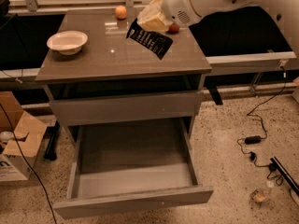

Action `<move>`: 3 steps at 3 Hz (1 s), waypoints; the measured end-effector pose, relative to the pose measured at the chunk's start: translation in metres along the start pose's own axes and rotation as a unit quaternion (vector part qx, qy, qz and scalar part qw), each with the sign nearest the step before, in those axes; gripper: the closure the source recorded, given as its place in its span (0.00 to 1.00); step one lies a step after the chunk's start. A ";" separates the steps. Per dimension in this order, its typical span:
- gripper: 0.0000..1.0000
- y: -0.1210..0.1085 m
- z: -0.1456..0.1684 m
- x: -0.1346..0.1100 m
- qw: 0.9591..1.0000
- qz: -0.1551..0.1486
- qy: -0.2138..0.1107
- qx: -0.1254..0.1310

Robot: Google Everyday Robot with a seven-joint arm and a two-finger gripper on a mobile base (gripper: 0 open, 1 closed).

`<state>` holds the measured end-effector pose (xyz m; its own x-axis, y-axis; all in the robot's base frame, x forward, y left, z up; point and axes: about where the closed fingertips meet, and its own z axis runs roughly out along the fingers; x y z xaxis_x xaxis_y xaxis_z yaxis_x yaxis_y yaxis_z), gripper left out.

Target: Pick rxbar chocolate from middle drawer and place on counter

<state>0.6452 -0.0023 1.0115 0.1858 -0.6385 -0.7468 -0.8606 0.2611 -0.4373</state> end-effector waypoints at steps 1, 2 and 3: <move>1.00 -0.017 0.024 0.002 1.000 -0.007 0.009 0.009; 1.00 -0.031 0.052 0.011 1.000 -0.004 0.011 0.019; 1.00 -0.041 0.084 0.028 1.000 0.005 0.014 0.017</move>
Offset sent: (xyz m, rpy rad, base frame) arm 0.0878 0.0299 -0.0361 -0.0093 -0.0354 -0.0655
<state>0.7249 0.0298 0.9665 0.1637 -0.6552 -0.7375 -0.8457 0.2918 -0.4469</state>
